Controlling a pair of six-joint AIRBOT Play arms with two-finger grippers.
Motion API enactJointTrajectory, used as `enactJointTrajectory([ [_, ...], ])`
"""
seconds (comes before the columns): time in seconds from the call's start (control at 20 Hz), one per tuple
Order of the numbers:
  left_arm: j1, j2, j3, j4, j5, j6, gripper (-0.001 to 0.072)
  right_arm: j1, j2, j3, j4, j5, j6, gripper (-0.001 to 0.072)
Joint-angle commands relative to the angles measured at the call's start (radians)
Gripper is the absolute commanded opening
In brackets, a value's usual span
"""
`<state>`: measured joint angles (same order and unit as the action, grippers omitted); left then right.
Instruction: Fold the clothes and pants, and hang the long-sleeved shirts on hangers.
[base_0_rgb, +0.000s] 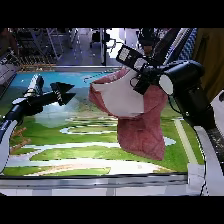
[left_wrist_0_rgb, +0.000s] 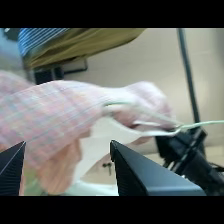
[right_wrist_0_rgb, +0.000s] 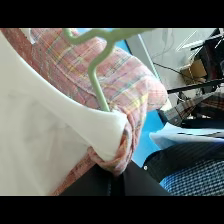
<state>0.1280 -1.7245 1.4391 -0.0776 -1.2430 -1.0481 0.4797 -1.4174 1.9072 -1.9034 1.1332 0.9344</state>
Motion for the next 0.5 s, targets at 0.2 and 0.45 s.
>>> enactJointTrajectory([
  [0.2, -0.109, -0.008, 0.0, -0.065, 0.002, 0.088, 0.0653, 0.001, -0.001, 0.0, 0.059, -0.023, 0.046, 0.0017],
  [0.45, -0.209, -0.008, 0.0, -0.117, 0.106, 0.108, 0.0633, 0.001, -0.001, 0.0, 0.072, -0.022, 0.053, 0.0017],
])
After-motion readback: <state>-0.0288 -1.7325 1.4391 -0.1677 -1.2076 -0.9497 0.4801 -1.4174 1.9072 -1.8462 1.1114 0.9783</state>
